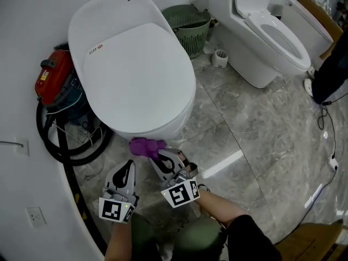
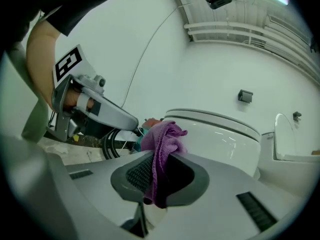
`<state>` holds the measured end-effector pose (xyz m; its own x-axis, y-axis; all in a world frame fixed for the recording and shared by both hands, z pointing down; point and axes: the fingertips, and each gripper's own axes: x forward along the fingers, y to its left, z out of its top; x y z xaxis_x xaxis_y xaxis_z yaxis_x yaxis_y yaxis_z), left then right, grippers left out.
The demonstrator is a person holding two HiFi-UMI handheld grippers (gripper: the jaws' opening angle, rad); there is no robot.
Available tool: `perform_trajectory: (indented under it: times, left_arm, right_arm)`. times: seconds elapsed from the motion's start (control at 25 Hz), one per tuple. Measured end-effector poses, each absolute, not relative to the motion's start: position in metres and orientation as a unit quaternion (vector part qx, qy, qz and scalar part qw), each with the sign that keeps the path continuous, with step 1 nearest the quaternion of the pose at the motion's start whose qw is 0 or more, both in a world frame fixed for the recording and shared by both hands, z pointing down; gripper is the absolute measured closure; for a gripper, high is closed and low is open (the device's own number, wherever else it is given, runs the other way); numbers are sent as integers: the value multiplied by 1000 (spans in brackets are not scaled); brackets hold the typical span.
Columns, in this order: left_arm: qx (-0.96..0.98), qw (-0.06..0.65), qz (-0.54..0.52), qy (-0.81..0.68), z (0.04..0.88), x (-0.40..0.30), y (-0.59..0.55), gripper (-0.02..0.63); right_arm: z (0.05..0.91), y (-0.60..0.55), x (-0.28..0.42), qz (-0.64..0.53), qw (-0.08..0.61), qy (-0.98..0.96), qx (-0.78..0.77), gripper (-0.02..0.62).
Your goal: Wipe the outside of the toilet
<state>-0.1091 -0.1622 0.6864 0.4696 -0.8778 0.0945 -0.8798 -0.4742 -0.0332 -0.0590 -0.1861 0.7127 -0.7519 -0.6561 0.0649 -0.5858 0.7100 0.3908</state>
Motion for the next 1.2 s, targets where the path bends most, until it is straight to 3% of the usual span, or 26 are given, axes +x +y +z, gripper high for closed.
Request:
perform_trajectory:
  times: [0.4, 0.68, 0.96, 1.2]
  left_arm:
    - [866, 8, 44, -497, 692, -95, -164, 600]
    - [871, 2, 56, -487, 696, -90, -163, 600]
    - [878, -7, 63, -475, 698, -84, -156, 600]
    - [882, -17, 60, -467, 699, -85, -153, 600]
  right_arm:
    - [704, -230, 35, -114, 46, -876, 467, 546]
    - [723, -295, 112, -50, 52, -822, 565, 546]
    - [738, -337, 146, -31, 66, -790, 609, 546]
    - [728, -304, 143, -31, 47, -795, 604, 546]
